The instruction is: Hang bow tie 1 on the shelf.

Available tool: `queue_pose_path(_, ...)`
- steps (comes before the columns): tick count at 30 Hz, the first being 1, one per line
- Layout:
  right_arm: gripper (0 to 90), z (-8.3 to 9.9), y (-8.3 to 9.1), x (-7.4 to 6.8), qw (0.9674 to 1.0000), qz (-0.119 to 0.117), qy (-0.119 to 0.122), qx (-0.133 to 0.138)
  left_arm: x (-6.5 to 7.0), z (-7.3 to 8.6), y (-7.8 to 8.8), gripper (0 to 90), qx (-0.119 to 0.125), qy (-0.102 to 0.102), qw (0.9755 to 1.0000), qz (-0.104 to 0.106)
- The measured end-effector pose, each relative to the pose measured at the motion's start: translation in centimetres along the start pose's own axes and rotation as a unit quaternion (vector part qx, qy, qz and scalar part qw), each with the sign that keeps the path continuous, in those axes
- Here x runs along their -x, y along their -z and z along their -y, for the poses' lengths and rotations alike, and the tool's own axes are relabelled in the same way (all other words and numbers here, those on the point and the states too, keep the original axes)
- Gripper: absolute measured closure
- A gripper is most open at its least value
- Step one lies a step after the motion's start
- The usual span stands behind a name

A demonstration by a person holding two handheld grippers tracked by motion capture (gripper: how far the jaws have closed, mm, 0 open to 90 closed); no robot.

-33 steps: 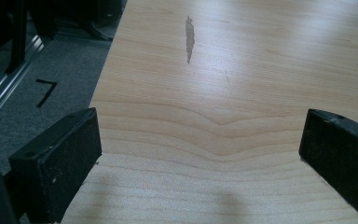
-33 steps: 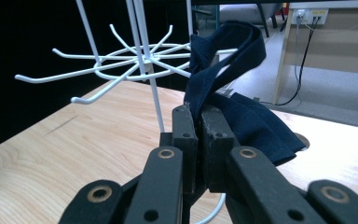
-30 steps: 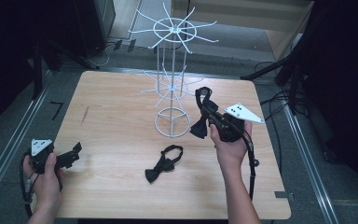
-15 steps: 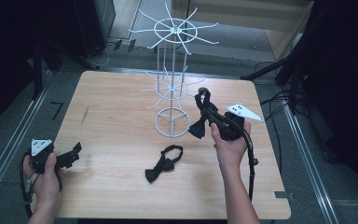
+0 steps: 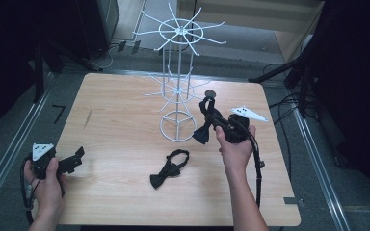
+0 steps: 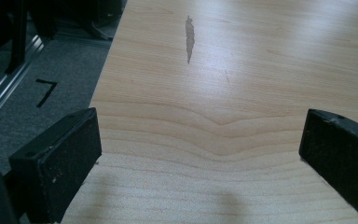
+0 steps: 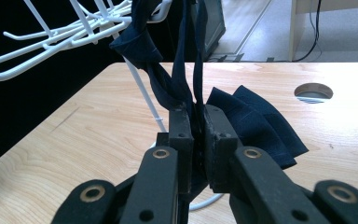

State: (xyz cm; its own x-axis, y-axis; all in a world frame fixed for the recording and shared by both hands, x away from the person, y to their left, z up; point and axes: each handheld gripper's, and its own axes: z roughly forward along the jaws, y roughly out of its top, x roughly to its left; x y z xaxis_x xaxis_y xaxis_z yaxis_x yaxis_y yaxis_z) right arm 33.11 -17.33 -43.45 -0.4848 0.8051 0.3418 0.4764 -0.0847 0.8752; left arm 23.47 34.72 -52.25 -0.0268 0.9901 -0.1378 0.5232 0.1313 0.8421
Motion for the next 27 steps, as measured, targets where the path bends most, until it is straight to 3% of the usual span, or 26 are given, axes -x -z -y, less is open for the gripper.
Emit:
queue_pose_path(23, 84.4, -0.2, -3.3, -1.9, 0.9999, -0.004, 0.015, -0.007, 0.0, 0.0, 0.0, 0.0, 0.0, 0.001, 1.0, 0.002)
queue_pose_path(27, 77.1, 0.2, -3.8, -1.8, 0.9997, 0.005, 0.025, -0.008, 0.0, 0.0, 0.0, 0.0, 0.0, 0.001, 1.0, 0.002)
